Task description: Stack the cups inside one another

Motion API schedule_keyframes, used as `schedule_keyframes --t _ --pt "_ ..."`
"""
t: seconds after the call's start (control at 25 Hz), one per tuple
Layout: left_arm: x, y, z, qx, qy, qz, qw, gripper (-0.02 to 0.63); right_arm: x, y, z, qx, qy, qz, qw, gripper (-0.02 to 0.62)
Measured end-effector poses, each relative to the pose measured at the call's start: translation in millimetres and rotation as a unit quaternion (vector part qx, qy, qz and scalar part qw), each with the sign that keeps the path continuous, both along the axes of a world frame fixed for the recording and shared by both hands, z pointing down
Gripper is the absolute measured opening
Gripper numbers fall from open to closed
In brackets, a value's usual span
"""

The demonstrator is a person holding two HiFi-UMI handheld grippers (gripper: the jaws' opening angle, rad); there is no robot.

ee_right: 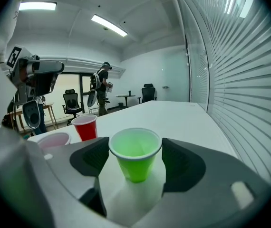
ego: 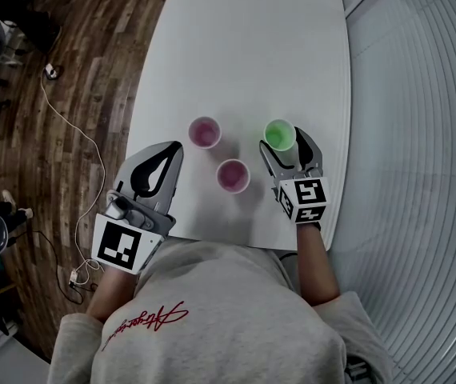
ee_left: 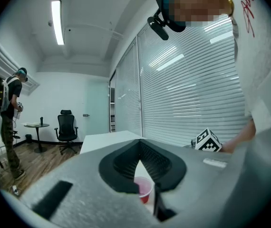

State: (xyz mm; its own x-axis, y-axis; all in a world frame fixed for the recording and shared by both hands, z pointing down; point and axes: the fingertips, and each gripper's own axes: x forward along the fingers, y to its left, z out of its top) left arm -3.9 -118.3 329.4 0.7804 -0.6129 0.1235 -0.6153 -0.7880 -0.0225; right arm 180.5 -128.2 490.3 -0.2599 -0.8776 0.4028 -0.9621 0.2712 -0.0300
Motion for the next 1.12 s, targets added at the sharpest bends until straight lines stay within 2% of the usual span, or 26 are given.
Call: schedule_keyframes --t 0.08,0.36,0.52,0.68,0.84,1.12 --pt "0.5 -0.8 -2.5 -0.001 0.012 -0.005 0.9999 -0.006 -3.1 0.2 -0.5 0.003 -0.001 -0.003 1.000 0.345" --pt "-2.0 2.2 2.4 0.002 -0.003 0.001 1.0000 -0.006 -8.7 3.8 -6.8 0.009 0.002 -0.009 1.000 0.345" --pt "-0.1 1.2 -4.3 0.003 0.013 -0.006 0.9999 -0.006 -14.2 7.8 -15.1 0.017 -0.002 -0.014 1.000 0.345" --pt "-2.3 3.6 -1.0 0.004 0.002 -0.001 1.0000 -0.006 -19.5 11.7 -23.9 0.025 -0.007 -0.019 0.999 0.345" --pt "0.6 2.3 -9.3 0.005 0.023 -0.009 0.9997 -0.006 -24.8 14.7 -32.6 0.033 -0.009 -0.025 0.999 0.345" --pt "1.5 8.1 -12.0 0.006 0.023 -0.007 0.9997 -0.006 -37.9 22.5 -67.0 0.066 -0.002 -0.048 0.997 0.345"
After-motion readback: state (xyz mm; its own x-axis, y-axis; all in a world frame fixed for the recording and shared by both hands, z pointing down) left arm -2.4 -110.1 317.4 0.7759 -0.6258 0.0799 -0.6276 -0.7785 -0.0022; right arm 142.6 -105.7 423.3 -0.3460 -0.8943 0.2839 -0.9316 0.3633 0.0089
